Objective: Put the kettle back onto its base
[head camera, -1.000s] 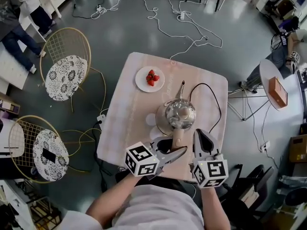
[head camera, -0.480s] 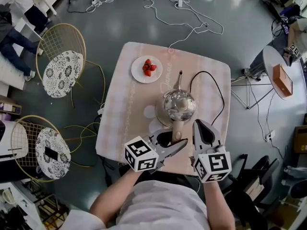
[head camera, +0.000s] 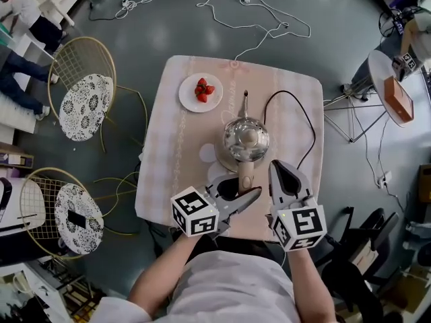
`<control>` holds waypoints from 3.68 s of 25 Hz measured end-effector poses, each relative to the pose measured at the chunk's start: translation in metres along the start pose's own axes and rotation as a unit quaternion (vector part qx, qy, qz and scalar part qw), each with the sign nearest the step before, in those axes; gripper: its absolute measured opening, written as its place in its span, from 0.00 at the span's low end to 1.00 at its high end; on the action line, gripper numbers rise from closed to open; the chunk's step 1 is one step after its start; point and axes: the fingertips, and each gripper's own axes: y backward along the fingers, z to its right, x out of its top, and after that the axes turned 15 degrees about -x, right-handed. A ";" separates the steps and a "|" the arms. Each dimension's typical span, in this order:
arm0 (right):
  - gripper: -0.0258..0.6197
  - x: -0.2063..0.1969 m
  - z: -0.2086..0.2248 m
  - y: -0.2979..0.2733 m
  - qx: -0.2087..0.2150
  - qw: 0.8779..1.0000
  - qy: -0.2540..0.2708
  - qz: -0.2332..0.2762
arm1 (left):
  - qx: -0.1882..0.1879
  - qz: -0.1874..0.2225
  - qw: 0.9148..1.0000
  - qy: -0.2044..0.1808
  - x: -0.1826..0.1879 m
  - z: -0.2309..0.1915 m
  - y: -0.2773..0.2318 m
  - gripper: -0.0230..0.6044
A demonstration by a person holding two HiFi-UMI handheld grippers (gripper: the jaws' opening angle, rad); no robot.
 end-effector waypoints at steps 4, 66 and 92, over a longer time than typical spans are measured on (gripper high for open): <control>0.05 -0.001 -0.003 -0.001 0.003 1.000 -0.002 0.001 | -0.003 0.001 1.000 0.003 0.000 0.000 0.001 0.30; 0.05 0.013 -0.057 0.049 -0.018 0.998 -0.049 0.017 | 0.164 -0.088 0.978 -0.092 0.034 0.027 0.065 0.36; 0.05 0.003 -0.118 0.126 -0.056 0.997 -0.039 0.032 | 0.176 -0.084 0.970 -0.148 0.027 0.097 0.106 0.05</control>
